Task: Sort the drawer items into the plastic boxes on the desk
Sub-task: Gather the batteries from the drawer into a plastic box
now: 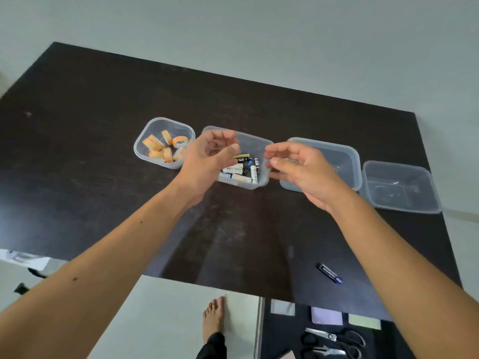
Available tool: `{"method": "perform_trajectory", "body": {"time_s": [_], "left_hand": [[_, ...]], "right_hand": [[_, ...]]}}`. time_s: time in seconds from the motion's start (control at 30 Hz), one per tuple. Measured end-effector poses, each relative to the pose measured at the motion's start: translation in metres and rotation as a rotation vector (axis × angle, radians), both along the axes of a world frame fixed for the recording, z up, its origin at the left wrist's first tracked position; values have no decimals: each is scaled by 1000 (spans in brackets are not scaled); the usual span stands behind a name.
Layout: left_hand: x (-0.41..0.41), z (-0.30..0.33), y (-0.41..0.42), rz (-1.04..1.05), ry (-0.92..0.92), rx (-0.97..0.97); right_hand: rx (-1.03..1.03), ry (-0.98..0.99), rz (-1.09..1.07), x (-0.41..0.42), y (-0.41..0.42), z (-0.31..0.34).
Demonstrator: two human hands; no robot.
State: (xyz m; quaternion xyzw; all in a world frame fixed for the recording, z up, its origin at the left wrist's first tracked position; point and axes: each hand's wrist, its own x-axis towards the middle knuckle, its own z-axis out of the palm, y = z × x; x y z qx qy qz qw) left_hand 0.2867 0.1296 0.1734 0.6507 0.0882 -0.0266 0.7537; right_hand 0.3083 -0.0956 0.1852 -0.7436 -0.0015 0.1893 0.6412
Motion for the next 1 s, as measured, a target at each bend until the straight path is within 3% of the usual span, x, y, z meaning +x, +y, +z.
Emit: {"method": "perform_trajectory", "body": {"time_s": [0.17,0.4,0.53,0.77,1.0], "left_hand": [[-44,-7,-39,-78,55,-41],[-116,-33,-81,-155,193,-90],[-153,-54,-98,-221,262,-56],[-174,-68,-98,-130,272,-122],[-172,-66,-84,-66,282,-161]], "right_hand": [[-51,1,26,-55,-52,-9],[-359,66,191,-140,-126,-43],[-581,-55,270,-180,-141,-72],[-573,-203,230,-184,-140,-86],[-469,-185,174,-174,-131,-76]]}}
